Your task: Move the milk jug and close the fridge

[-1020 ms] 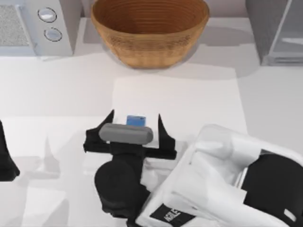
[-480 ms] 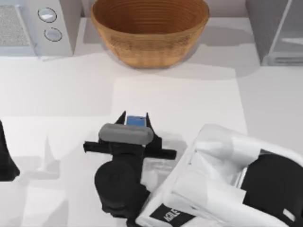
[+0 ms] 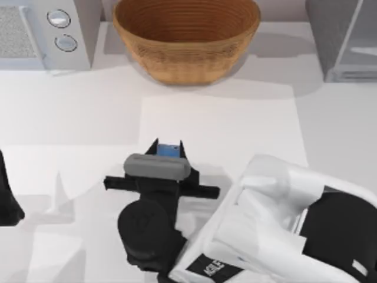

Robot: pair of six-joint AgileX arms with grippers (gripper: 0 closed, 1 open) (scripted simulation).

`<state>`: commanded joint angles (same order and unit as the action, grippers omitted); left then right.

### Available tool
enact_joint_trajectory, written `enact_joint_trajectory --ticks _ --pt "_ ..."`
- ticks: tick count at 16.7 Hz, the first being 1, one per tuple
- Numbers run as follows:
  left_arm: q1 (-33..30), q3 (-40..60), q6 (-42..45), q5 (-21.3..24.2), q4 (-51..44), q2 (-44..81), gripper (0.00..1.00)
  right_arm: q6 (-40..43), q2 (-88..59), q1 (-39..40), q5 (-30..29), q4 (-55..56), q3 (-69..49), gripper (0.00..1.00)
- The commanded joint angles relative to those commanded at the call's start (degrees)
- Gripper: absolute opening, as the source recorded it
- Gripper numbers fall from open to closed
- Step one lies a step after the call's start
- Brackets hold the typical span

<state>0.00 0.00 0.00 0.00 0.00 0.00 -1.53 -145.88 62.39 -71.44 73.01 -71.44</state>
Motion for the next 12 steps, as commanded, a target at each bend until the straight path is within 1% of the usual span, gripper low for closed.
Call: enact_joint_trajectory --ticks 6,12 --pt "0.0 0.0 0.0 0.0 0.0 0.0 1.0 -0.05 0.34 0.19 0.02 -0.22 0.12 0.0" --pt "0.0 0.0 0.0 0.0 0.0 0.0 1.0 -0.24 5.66 0.19 0.03 -4.35 1.54 0.0"
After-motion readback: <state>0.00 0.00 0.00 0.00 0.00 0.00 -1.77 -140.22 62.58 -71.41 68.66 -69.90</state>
